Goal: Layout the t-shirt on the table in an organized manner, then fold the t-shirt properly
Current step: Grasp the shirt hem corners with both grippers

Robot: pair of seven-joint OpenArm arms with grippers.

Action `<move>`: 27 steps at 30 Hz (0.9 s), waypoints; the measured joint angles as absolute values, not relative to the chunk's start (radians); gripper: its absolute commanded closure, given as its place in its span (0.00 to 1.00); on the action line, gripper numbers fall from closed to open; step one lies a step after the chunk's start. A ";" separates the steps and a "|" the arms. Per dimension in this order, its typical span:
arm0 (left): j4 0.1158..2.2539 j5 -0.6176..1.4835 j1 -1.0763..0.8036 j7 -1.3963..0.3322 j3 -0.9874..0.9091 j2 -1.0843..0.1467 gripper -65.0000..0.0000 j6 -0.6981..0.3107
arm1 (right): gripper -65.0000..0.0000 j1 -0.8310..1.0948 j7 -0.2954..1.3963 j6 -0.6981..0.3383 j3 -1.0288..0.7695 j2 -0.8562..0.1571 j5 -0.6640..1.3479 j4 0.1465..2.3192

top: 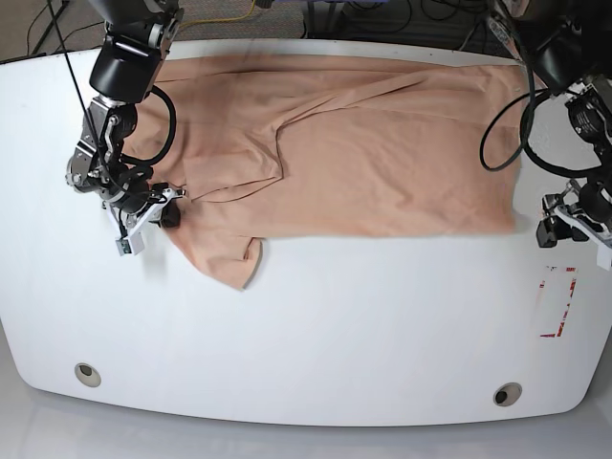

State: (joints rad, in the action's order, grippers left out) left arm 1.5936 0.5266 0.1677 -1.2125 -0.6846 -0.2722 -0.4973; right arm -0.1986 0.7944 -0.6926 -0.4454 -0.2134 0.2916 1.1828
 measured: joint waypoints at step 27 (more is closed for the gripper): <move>1.074 0.447 0.275 -0.977 -0.468 -0.274 0.38 -0.501 | 0.96 -0.196 0.794 -0.693 -0.445 -0.214 0.296 1.183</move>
State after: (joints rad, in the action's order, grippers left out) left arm 1.0740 0.4473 0.2749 -0.9771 -0.4679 -0.2741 -0.5014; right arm -0.1963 0.7940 -0.6926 -0.4454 -0.2138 0.2958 1.1828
